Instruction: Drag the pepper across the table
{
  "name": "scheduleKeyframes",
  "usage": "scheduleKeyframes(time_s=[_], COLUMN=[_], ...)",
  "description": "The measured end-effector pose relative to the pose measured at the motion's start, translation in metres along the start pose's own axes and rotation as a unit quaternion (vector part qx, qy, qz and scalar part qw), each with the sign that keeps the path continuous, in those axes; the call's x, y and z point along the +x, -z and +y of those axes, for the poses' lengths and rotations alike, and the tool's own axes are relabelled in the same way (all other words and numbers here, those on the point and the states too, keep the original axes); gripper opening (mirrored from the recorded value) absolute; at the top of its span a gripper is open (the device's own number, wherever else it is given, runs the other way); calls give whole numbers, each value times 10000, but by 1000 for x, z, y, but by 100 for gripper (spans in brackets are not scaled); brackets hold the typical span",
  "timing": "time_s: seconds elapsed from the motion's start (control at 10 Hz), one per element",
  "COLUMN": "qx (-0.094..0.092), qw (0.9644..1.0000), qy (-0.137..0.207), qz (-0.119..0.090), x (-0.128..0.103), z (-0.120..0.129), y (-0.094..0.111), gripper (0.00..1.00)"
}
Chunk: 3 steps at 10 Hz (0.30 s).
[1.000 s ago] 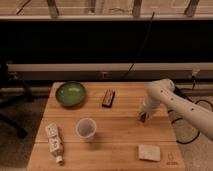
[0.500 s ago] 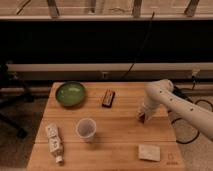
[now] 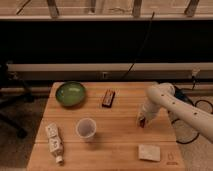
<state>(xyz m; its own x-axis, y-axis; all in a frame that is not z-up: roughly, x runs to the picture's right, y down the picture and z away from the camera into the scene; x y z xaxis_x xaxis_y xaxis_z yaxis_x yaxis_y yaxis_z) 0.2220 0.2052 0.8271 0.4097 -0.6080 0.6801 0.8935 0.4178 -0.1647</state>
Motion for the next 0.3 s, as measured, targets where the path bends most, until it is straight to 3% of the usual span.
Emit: scheduleKeyframes(time_s=[0.3], qx=[100], qw=[9999], qy=[45], qz=[-89], x=[-17], z=[13], y=[0], gripper=[0])
